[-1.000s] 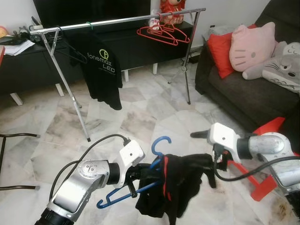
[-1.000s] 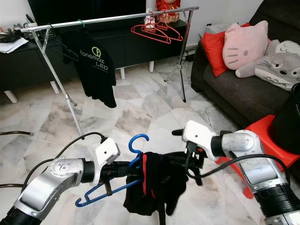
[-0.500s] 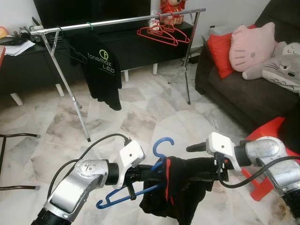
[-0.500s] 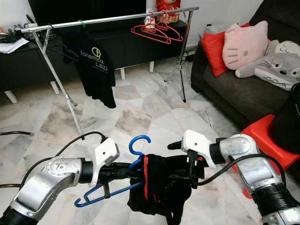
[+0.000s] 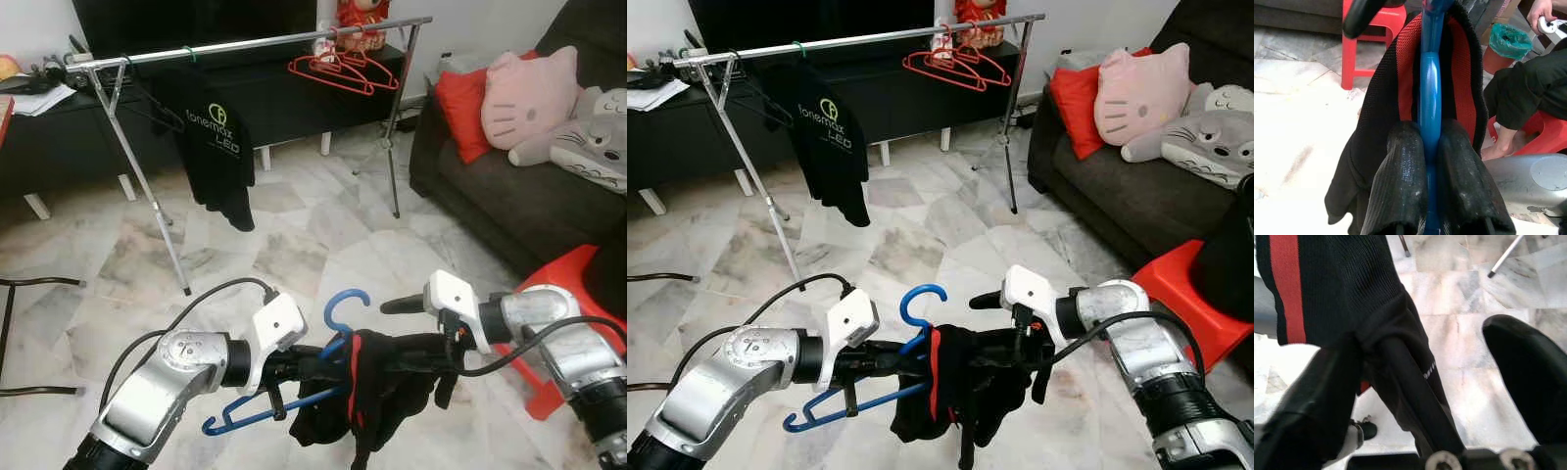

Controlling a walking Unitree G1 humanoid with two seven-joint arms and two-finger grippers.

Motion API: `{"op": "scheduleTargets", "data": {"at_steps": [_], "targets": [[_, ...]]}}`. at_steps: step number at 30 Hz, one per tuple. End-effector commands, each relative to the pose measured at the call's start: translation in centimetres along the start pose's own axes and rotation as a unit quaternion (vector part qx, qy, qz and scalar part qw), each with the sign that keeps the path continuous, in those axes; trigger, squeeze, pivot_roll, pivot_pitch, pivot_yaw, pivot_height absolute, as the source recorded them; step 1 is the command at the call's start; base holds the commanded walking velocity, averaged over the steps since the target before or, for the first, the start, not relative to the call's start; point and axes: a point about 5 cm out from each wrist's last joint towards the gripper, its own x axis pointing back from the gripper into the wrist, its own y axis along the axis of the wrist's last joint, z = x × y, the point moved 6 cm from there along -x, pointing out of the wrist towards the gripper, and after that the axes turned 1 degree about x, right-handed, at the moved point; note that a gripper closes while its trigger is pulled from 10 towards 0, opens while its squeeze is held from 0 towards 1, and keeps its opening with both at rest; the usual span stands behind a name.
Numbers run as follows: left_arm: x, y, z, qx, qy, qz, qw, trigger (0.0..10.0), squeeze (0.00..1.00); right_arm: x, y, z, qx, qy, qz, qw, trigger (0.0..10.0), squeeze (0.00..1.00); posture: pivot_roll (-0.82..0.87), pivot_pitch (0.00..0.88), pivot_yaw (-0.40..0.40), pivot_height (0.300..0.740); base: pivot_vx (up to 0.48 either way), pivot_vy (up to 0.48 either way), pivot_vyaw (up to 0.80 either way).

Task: Hang hanger

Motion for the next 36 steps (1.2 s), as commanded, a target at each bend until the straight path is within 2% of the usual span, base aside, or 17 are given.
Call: {"op": "scheduleTargets", "data": {"at_steps": [1, 15, 36], "targets": [[-0.1, 1.3, -0.4, -0.016, -0.014, -0.019, 1.0, 10.0, 0.0, 0.2, 0.9, -0.2, 0.009, 0.004, -0.016, 1.0, 0.0, 0.0, -0.06, 0.025, -0.042, 0.74, 0.0, 0.0, 0.0], [-0.2, 1.4, -0.2, -0.016, -0.009, -0.02, 1.0, 10.0, 0.0, -0.8, 0.8, 1.2, 0.004, 0.054, -0.021, 0.998, 0.0, 0.0, -0.05, 0.003, -0.047, 0.74, 0.0, 0.0, 0.0], [-0.4, 1.5, 0.5, -0.023, 0.002, -0.022, 1.0, 10.0, 0.0, -2.5, 1.7, 1.8, 0.015, 0.077, -0.032, 0.996, 0.0, 0.0, -0.06, 0.0, -0.038, 0.74, 0.0, 0.0, 0.0]]}}
